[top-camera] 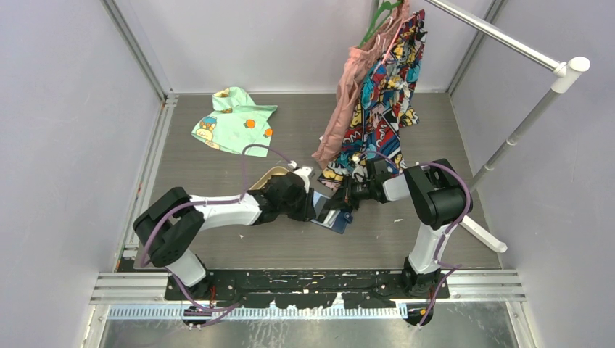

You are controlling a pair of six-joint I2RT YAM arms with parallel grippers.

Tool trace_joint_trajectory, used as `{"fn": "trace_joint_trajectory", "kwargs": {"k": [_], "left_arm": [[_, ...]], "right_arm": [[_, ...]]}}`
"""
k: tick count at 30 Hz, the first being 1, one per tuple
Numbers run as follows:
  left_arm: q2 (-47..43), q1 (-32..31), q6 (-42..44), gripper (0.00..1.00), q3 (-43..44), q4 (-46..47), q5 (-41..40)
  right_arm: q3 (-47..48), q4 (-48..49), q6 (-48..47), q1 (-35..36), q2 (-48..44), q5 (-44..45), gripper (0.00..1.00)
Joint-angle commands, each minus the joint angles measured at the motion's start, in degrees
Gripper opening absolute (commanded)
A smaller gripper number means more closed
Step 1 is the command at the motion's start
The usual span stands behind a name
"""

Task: Put the credit cards into the card holder
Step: Insert the credit card into the card holder.

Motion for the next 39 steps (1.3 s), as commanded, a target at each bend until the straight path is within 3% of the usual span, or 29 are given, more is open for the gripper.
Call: {"fn": "trace_joint_trajectory", "kwargs": {"k": [1, 6, 15, 28, 39], "left_arm": [[-2.3, -3.7, 1.7, 0.26, 5.1, -2.4, 0.7], [2.3, -7.5, 1.7, 0.21, 7.5, 1.0, 1.8], [9.2, -8.7, 2.2, 0.20, 12.5, 1.2, 0.7], [4.7, -8.7, 3.6, 0.23, 9.7, 5.0, -3.2], [7.0, -8.5, 3.9, 0.27, 9.1, 5.5, -3.9]], "right_arm": [[1.1, -1.4, -2.5, -0.5, 0.5, 2.9, 0.19], [1.4, -2.2, -3.0, -0.8, 0.4, 3.2, 0.21], [1.8, -3.4, -3.8, -0.7, 0.5, 3.4, 0.21], [2.0, -4.4, -4.6, -0.7, 0.5, 3.7, 0.22], [2.1, -4.8, -5.0, -0.8, 0.7, 3.8, 0.22]]}}
